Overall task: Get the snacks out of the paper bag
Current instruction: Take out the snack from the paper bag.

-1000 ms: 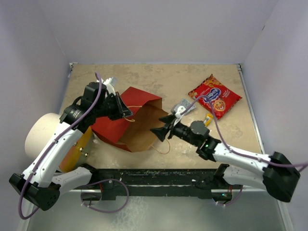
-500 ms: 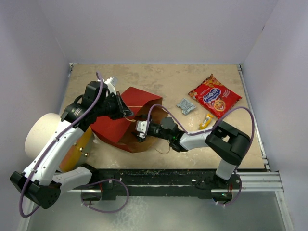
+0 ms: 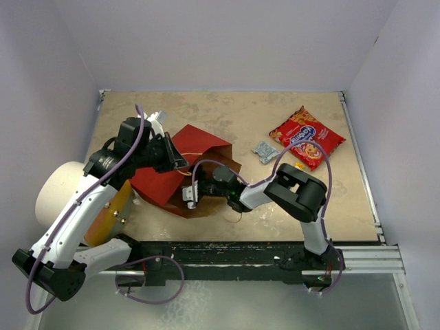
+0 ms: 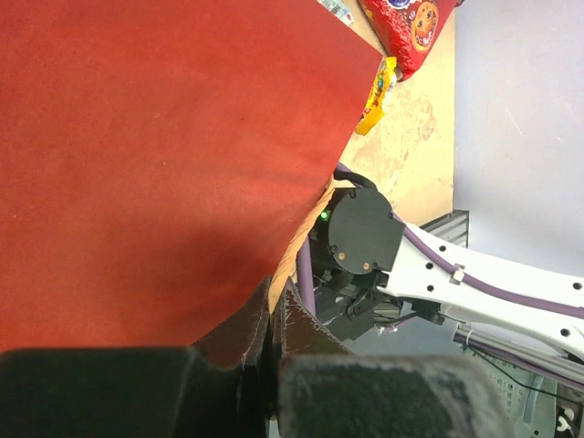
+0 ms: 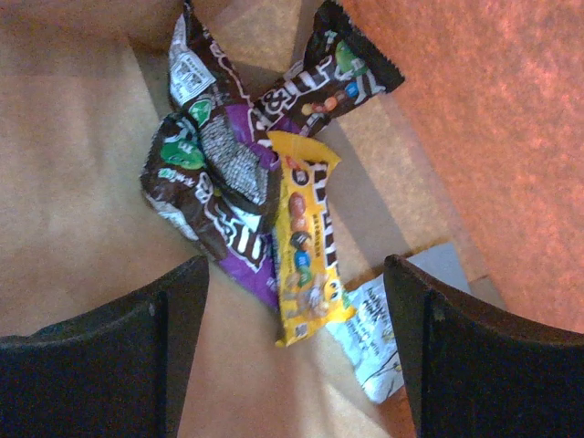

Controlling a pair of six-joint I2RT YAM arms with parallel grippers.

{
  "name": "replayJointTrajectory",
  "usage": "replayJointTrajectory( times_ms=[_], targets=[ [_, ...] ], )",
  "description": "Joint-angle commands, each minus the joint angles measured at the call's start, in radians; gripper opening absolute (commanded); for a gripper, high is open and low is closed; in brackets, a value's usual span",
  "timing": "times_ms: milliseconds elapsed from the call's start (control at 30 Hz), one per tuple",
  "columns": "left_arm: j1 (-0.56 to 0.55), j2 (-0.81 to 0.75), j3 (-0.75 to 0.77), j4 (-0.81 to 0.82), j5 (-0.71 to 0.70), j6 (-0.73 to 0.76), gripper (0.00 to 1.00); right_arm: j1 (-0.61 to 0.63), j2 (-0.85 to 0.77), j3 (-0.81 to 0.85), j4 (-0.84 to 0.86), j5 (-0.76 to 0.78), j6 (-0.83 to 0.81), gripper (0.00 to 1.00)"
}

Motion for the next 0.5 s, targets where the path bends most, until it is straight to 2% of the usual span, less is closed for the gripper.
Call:
replayJointTrajectory(
  times_ms=[0, 200, 333, 467],
  targets=[
    [0.003, -0.029, 0.047, 0.012, 0.018, 0.028, 0.00, -0.011, 0.025, 0.081, 0.038, -0.030, -0.071, 0.77],
    [0.003, -0.038, 0.043, 0.011, 0.041, 0.031, 0.00, -0.016, 0.097, 0.177, 0.035, -0.025, -0.058, 0.76],
    [0.003, -0.040, 0.048, 0.010, 0.050, 0.037, 0.00, -0.021, 0.145, 0.234, 0.034, -0.010, -0.050, 0.68],
    [0.003, -0.035, 0.042, 0.017, 0.068, 0.035, 0.00, -0.029, 0.183, 0.282, -0.009, -0.026, -0.068, 0.69]
  ],
)
